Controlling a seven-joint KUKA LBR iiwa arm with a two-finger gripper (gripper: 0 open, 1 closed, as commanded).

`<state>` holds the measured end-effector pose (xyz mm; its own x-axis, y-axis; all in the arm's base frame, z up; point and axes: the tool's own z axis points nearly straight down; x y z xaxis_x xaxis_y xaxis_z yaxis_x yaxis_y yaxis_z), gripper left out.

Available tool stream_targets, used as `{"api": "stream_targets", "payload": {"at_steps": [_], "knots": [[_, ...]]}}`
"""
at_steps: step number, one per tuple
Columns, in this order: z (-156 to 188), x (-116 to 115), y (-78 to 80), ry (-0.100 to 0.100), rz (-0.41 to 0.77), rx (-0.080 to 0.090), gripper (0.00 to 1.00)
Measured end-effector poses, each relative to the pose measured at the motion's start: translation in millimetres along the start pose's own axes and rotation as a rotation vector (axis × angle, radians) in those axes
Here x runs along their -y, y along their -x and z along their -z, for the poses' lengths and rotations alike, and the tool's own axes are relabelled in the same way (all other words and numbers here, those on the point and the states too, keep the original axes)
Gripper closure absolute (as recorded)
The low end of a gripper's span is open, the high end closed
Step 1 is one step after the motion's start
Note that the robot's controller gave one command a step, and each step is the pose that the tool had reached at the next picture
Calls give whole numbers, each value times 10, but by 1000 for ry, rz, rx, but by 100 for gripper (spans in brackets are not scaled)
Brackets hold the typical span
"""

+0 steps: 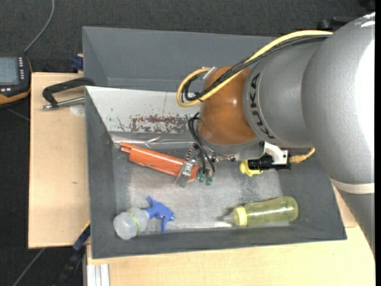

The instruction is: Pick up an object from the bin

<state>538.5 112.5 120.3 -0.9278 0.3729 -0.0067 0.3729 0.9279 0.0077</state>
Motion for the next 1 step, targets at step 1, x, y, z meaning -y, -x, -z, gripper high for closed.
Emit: {"api": "stream_targets", "payload": {"at_steps": [1], "knots": [[362,71,116,8,148,16,100]]}}
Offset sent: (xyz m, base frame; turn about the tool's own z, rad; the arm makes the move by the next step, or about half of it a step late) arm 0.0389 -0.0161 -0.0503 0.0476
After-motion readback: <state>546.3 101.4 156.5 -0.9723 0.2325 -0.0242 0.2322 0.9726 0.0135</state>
